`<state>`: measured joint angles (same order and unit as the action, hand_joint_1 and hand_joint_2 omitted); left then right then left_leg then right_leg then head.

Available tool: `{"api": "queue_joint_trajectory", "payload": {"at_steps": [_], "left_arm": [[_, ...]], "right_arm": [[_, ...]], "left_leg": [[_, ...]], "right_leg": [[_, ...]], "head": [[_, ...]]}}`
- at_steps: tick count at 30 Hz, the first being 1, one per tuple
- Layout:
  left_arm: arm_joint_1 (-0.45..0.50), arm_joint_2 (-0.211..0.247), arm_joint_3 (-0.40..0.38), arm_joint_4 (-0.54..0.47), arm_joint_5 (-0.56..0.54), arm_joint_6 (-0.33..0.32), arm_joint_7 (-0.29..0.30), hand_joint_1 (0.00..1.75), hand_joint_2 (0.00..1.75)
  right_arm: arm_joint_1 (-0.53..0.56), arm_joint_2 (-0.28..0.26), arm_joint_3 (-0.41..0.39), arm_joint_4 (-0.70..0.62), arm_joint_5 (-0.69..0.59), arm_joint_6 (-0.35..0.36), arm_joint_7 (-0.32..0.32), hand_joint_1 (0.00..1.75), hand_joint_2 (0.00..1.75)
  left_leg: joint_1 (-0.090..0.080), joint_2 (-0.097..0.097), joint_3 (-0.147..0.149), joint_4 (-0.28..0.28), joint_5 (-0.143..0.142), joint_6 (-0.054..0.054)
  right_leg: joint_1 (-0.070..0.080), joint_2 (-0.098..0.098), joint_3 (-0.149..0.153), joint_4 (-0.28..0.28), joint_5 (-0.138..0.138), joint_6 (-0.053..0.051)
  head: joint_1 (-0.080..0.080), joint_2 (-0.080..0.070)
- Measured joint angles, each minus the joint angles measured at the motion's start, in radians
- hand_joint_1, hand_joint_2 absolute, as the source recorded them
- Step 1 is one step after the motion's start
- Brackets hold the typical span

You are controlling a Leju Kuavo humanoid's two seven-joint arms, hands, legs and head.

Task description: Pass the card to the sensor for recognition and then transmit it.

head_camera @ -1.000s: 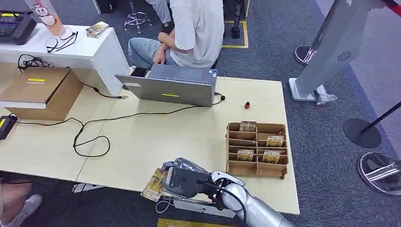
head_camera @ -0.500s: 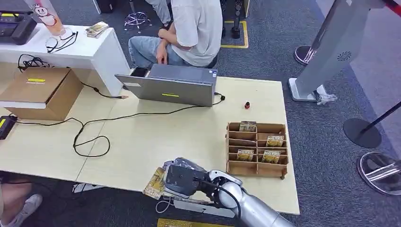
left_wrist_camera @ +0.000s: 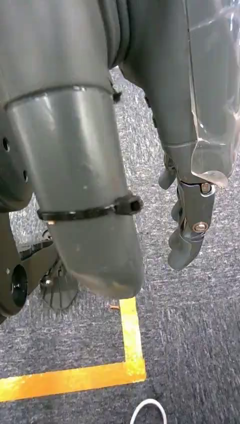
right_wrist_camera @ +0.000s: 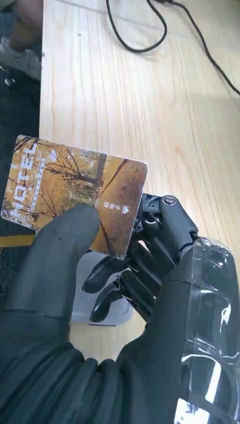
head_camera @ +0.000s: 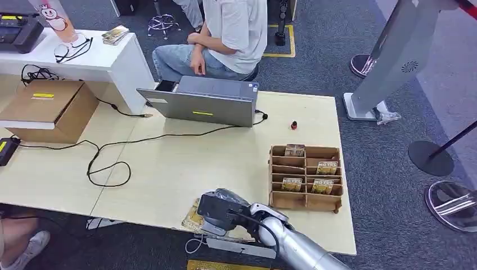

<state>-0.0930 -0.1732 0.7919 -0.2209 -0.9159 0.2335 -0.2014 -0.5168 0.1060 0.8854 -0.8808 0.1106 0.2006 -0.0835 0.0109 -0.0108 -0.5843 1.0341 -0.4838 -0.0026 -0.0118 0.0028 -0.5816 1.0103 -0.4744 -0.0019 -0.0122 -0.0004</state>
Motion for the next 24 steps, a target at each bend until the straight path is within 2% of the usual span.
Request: {"api": "queue_joint_trajectory", "payload": {"at_steps": [24], "left_arm": [[-0.006, 0.000, -0.018, 0.000, 0.005, 0.000, 0.020, 0.00, 0.00]], "right_arm": [[-0.025, 0.003, -0.013, 0.056, 0.054, -0.029, 0.005, 1.75, 1.75]], "left_leg": [[0.000, 0.000, 0.000, 0.000, 0.000, 0.000]], "right_leg": [[0.000, 0.000, 0.000, 0.000, 0.000, 0.000]], "head": [[0.000, 0.000]]}}
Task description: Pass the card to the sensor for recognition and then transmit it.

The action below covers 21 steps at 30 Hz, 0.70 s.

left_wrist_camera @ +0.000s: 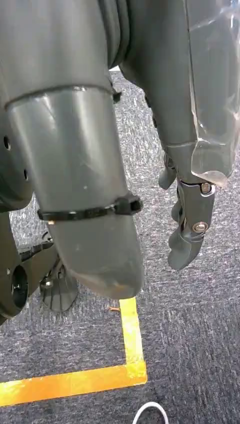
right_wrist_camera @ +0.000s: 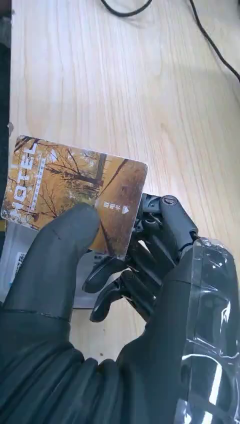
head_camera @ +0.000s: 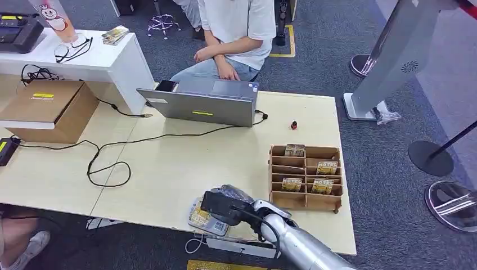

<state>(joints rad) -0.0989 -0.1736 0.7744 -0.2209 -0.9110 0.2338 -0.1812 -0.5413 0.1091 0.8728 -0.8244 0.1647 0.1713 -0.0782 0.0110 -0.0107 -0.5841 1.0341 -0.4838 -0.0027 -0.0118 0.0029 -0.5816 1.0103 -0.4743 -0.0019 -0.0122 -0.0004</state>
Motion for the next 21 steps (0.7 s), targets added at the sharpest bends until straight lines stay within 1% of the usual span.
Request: {"api": "queue_joint_trajectory", "payload": {"at_steps": [13, 21], "left_arm": [[-0.002, 0.000, -0.008, 0.000, 0.010, 0.000, 0.004, 0.00, 0.00], [-0.004, 0.000, -0.010, 0.000, 0.012, -0.001, 0.011, 0.00, 0.00]], "right_arm": [[-0.001, 0.006, -0.002, 0.029, 0.056, -0.016, 0.008, 1.75, 1.75], [-0.005, 0.009, -0.002, 0.040, 0.067, -0.016, 0.013, 1.75, 1.75]], "left_leg": [[0.000, 0.000, 0.000, 0.000, 0.000, 0.000], [0.000, 0.000, 0.000, 0.000, 0.000, 0.000]], "right_leg": [[0.000, 0.000, 0.000, 0.000, 0.000, 0.000], [0.000, 0.000, 0.000, 0.000, 0.000, 0.000]], "head": [[0.000, 0.000], [0.000, 0.000]]}}
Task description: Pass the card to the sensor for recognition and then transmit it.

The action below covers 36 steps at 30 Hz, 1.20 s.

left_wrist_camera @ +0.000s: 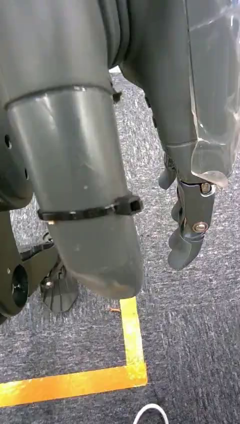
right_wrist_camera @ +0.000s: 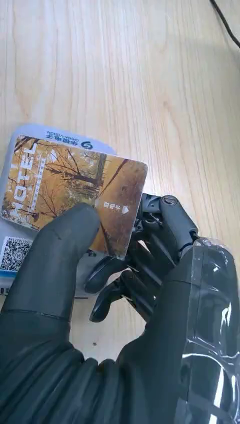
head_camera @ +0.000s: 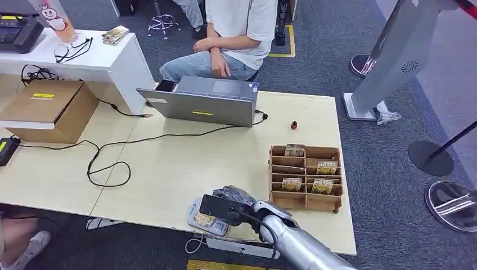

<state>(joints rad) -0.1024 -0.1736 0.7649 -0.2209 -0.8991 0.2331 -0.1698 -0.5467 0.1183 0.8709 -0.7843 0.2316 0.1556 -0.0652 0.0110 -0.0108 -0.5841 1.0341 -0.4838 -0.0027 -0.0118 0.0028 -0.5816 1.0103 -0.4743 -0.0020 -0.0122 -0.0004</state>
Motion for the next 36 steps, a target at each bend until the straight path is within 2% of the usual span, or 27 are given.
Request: {"api": "queue_joint_trajectory", "payload": {"at_steps": [26, 36], "left_arm": [[-0.004, 0.000, -0.018, 0.000, 0.002, -0.006, 0.003, 0.00, 0.00], [-0.004, 0.000, -0.023, 0.000, 0.011, -0.006, 0.009, 0.00, 0.00]], "right_arm": [[-0.008, 0.003, 0.000, 0.011, 0.024, -0.002, 0.014, 1.75, 1.75], [-0.011, 0.008, 0.000, 0.014, 0.081, -0.027, 0.031, 1.75, 1.75]], "left_leg": [[0.000, 0.000, 0.000, 0.000, 0.000, 0.000], [0.000, 0.000, 0.000, 0.000, 0.000, 0.000]], "right_leg": [[0.000, 0.000, 0.000, 0.000, 0.000, 0.000], [0.000, 0.000, 0.000, 0.000, 0.000, 0.000]], "head": [[0.000, 0.000], [0.000, 0.000]]}}
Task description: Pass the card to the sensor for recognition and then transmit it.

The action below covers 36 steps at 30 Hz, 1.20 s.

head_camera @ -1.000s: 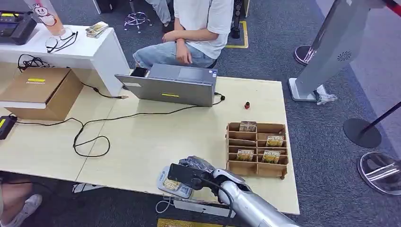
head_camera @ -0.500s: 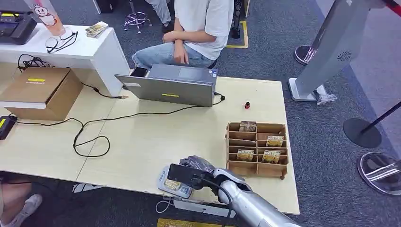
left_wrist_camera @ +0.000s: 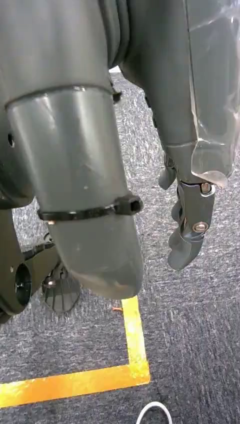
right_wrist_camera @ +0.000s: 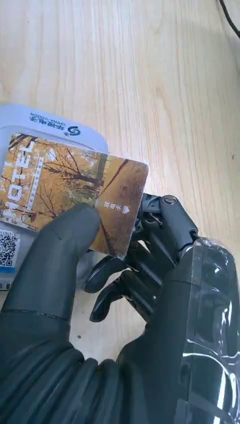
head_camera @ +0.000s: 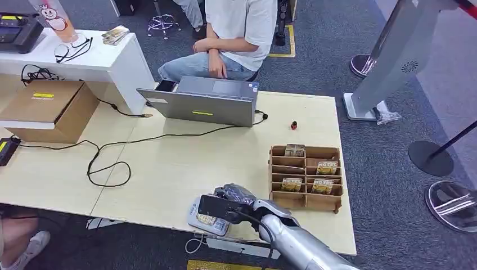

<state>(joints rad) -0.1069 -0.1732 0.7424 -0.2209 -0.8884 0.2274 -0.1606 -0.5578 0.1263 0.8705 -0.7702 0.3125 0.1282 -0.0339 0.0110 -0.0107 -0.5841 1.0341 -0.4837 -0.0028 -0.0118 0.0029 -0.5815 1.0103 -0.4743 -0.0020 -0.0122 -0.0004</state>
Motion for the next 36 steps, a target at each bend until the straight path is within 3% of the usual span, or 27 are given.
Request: {"api": "queue_joint_trajectory", "payload": {"at_steps": [36], "left_arm": [[0.000, 0.000, -0.018, 0.000, 0.025, 0.004, 0.012, 0.00, 0.00]], "right_arm": [[0.000, 0.017, 0.000, -0.001, 0.109, -0.021, 0.023, 1.75, 1.75]], "left_leg": [[0.000, 0.000, 0.000, 0.000, 0.000, 0.000]], "right_leg": [[0.000, 0.000, 0.000, 0.000, 0.000, 0.000]], "head": [[0.000, 0.000]]}}
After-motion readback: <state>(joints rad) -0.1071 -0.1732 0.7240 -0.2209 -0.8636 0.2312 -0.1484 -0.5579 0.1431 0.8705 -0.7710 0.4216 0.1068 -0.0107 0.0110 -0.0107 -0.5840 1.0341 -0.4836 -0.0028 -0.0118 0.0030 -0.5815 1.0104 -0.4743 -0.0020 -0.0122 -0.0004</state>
